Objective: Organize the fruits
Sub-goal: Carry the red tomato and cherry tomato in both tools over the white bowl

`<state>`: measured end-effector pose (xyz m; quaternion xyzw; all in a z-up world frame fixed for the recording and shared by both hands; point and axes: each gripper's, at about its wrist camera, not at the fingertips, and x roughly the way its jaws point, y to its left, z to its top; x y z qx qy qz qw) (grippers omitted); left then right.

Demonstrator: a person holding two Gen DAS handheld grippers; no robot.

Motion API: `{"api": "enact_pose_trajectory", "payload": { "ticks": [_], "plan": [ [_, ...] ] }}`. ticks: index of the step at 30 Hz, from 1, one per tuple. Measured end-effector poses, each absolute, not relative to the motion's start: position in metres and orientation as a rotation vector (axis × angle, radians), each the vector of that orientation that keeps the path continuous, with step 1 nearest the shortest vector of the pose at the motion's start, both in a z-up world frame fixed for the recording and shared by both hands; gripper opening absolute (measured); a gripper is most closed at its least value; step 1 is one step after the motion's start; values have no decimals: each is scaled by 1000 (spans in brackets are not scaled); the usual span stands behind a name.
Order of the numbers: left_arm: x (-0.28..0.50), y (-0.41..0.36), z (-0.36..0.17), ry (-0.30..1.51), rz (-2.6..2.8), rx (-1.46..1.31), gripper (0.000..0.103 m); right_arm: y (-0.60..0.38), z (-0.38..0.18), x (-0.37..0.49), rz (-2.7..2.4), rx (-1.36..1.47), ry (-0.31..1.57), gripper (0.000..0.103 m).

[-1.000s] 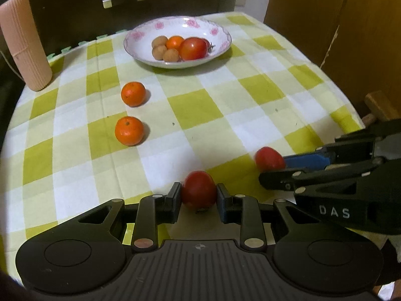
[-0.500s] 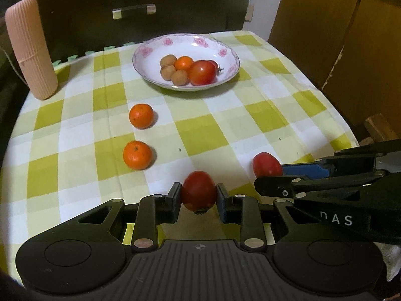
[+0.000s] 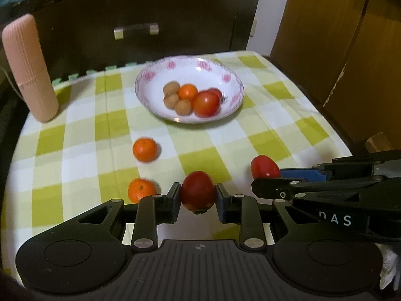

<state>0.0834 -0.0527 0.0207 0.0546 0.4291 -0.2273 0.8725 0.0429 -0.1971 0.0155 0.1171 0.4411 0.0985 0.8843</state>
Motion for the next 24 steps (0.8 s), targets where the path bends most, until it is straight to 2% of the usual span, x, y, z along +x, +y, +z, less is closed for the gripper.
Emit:
{"api": "enact_pose_trajectory", "payload": {
  "ticks": [13,24],
  "plan": [
    [133,-65,41,820,-460,117,35,-214,35,87,192,301,843,25],
    [185,-77,31,819,-444,109,35,-227,29,142,182,306,817,25]
  ]
}}
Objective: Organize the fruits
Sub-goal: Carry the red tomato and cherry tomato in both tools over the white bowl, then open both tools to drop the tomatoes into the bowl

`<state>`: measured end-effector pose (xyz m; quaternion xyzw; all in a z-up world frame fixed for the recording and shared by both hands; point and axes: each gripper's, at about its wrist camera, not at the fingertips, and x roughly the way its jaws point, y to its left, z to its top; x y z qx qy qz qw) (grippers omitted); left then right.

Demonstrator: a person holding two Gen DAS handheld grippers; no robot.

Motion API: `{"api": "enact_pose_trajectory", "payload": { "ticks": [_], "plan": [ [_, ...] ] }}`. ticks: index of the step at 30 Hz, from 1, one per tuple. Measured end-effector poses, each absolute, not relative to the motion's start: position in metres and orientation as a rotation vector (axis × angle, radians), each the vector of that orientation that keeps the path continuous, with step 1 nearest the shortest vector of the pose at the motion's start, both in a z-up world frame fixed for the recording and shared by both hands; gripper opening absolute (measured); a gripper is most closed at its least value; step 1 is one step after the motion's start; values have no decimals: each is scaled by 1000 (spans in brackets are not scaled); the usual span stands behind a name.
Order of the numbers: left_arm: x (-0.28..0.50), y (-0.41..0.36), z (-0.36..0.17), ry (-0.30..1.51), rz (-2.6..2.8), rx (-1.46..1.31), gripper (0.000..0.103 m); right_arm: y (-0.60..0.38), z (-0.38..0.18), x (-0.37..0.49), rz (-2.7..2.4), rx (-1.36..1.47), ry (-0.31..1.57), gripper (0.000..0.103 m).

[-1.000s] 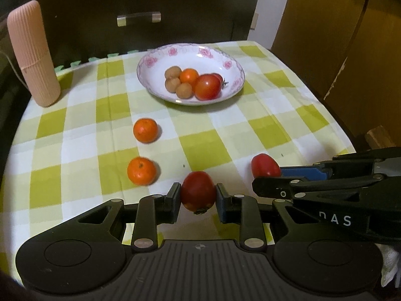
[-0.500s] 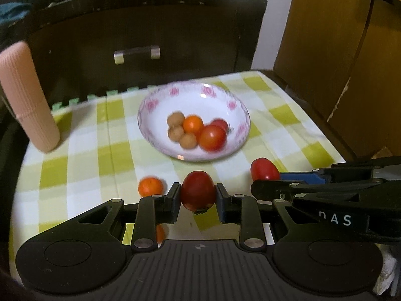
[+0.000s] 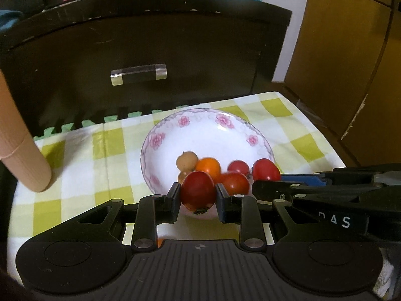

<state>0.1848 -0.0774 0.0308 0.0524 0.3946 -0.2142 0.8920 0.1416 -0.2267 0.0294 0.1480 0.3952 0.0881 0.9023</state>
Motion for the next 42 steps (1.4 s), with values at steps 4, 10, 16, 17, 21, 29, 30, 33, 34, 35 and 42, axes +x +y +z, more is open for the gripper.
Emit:
{"api": "enact_pose_trajectory", "payload": {
  "ticks": [4,10,16,17,21,29,30,33,34,35,42],
  "plan": [
    [197,-80,24,826,-436,108,35,-231,23,157,179,309,817,25],
    [210,-80,16,845,-426,92,35,-233,13,174,183,294,819,25],
    [219,-78,9,870,-420,75,35,-233,6,186,184,286,817,25],
    [221,-78,8,874,-420,71,35,-232,4,188,183,285,817,25],
    [225,-79,4,889,-419,75,35,-234,1,193,179,290,809,25],
    [230,-78,-1,899,-418,76,36,-234,-5,200,171,296,806,26],
    [230,-79,0,898,-417,78,37,-234,-5,200,170,297,804,26],
    [230,-79,0,898,-415,83,37,-234,-6,200,172,298,802,26],
    [230,-79,0,898,-414,85,38,-234,-6,200,171,299,802,26],
    [230,-79,0,898,-412,87,38,-234,-6,200,170,300,801,26],
    [229,-80,0,897,-408,89,43,-234,-7,200,159,295,794,26]
  ]
}}
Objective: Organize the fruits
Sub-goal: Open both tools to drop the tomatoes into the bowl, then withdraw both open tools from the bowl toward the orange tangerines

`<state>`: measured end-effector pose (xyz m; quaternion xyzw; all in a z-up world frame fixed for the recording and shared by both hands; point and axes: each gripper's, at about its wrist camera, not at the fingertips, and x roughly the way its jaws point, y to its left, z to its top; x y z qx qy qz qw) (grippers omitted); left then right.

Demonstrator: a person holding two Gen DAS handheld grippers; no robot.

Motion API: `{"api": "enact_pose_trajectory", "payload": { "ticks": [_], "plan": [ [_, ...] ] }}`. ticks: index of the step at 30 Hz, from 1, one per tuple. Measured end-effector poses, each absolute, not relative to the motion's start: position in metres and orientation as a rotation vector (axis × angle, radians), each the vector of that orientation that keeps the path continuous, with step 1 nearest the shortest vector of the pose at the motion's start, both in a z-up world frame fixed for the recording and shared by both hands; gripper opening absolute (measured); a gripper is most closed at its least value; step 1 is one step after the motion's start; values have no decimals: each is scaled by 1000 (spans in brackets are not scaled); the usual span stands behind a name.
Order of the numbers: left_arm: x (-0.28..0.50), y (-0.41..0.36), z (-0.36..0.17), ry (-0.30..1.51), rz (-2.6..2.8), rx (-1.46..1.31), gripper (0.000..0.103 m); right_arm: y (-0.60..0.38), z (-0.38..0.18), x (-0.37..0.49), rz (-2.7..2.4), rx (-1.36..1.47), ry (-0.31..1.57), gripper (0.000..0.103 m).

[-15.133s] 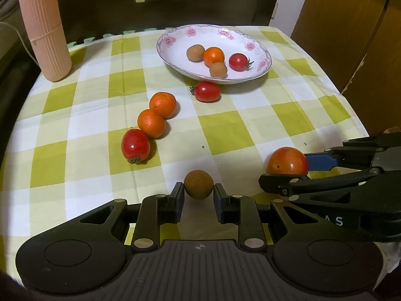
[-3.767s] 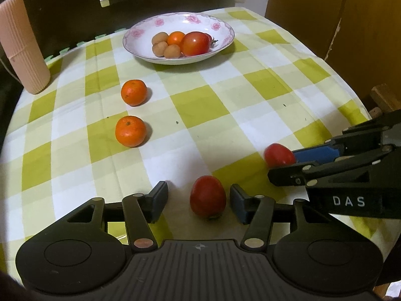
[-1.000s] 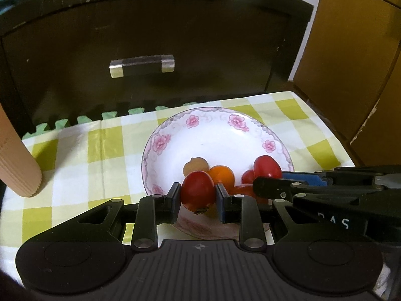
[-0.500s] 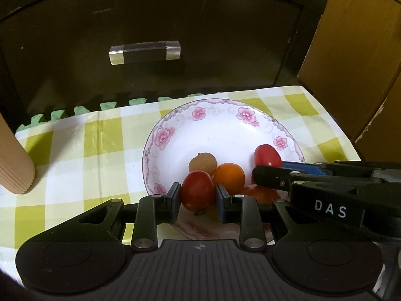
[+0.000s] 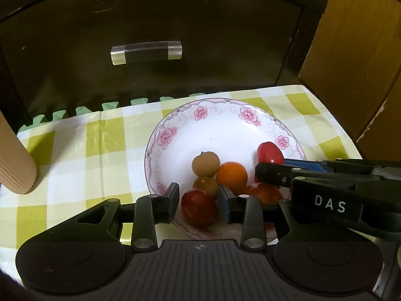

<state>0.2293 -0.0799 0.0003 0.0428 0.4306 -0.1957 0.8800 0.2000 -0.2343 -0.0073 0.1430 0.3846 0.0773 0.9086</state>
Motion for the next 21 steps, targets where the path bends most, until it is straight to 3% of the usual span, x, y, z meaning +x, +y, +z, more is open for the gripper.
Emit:
{"api": "enact_pose_trajectory", "payload": {
  "ticks": [21],
  "plan": [
    [219,-71,16,861,-393,85,61,-235,1,194,132,296,773,26]
  ]
}}
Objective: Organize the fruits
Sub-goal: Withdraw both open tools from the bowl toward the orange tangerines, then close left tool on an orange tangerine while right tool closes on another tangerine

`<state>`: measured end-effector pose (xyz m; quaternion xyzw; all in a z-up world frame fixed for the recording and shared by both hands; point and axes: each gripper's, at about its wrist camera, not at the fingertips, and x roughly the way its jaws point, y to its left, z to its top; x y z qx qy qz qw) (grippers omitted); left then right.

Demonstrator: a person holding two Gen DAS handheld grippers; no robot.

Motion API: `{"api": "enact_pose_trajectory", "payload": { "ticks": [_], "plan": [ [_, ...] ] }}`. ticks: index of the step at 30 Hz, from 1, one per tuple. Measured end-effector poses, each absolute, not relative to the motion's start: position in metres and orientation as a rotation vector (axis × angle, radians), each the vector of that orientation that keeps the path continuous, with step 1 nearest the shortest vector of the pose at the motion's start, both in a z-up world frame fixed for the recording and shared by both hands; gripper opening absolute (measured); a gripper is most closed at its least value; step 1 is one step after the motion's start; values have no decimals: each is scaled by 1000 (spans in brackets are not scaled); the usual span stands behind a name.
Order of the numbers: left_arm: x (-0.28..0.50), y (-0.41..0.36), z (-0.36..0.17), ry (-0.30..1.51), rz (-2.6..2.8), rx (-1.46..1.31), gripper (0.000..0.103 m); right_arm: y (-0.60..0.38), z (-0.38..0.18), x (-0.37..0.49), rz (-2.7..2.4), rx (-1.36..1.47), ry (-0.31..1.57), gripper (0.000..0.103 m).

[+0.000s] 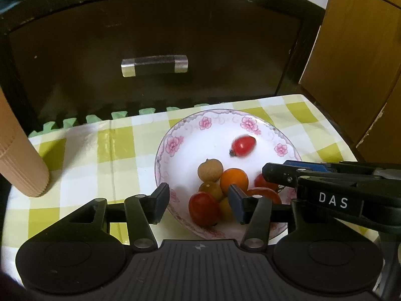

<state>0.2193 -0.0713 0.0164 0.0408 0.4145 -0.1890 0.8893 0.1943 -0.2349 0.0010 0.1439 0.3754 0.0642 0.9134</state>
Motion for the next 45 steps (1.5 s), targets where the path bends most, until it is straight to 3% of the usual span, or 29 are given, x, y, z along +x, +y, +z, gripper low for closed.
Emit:
{"api": "enact_pose_trajectory", "payload": {
  "ticks": [18,21,23,39,45],
  "plan": [
    [174,-36,32,874,-362,58,66,-208,21,161,188,285,764,26],
    [162,-30,30,890,-370,54,72,-202,20,153,198,296,770,26],
    [153,-29,29,895,-378,66,72,-196,19,148,225,310,783,32],
    [127,-23,8,966,-363,88,72,-178,13,120,242,269,841,33],
    [129,-26,-12,992,-340,117,66,-181,10,117,239,269,858,33]
  ]
}}
